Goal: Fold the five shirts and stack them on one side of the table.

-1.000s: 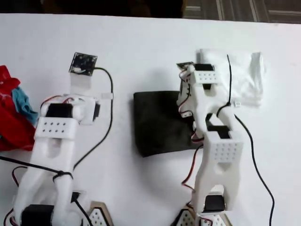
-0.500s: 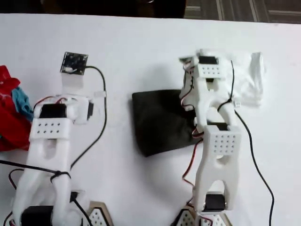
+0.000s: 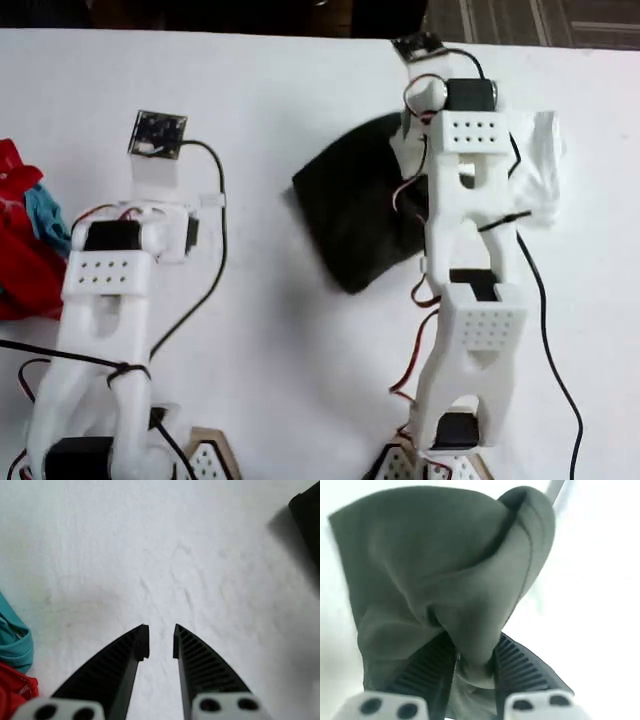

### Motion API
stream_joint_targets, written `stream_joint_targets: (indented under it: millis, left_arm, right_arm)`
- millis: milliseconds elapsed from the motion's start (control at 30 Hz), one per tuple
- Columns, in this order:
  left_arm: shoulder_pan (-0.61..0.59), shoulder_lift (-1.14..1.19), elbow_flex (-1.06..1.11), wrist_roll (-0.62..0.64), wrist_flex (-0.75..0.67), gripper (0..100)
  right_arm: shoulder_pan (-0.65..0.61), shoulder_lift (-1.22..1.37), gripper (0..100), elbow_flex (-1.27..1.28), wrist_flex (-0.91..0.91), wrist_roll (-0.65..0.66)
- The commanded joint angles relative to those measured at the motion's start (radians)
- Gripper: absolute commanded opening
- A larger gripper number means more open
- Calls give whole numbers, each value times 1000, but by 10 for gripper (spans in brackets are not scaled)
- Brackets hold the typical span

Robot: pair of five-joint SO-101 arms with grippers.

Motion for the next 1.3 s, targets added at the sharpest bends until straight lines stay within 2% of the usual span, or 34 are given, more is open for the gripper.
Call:
stream_joint_targets:
  millis: [0, 267, 433, 633, 833, 1100, 1167, 1267]
  left_arm:
    - [-11, -29, -8, -11, 3, 109]
    - [-8, -29, 65, -12, -48, 109]
    - [-9, -29, 79, -12, -52, 109]
    - [-6, -29, 81, -12, -49, 109]
    - [-5, -29, 79, -12, -52, 109]
    - [-5, -29, 79, -12, -48, 109]
    - [-5, -29, 81, -12, -46, 109]
    - [-6, -29, 79, -12, -31, 109]
  right_arm:
    - [61, -73, 18, -114, -84, 12]
    - [165, -48, 18, -201, -206, 26]
    - [236, 65, 18, -210, -231, 163]
    - [349, 162, 18, -210, -367, 241]
    - [406, 239, 19, -210, -519, 290]
    - [429, 309, 23, -209, -561, 301]
    - [432, 306, 70, -209, -544, 298]
    - [440, 294, 203, -242, -513, 293]
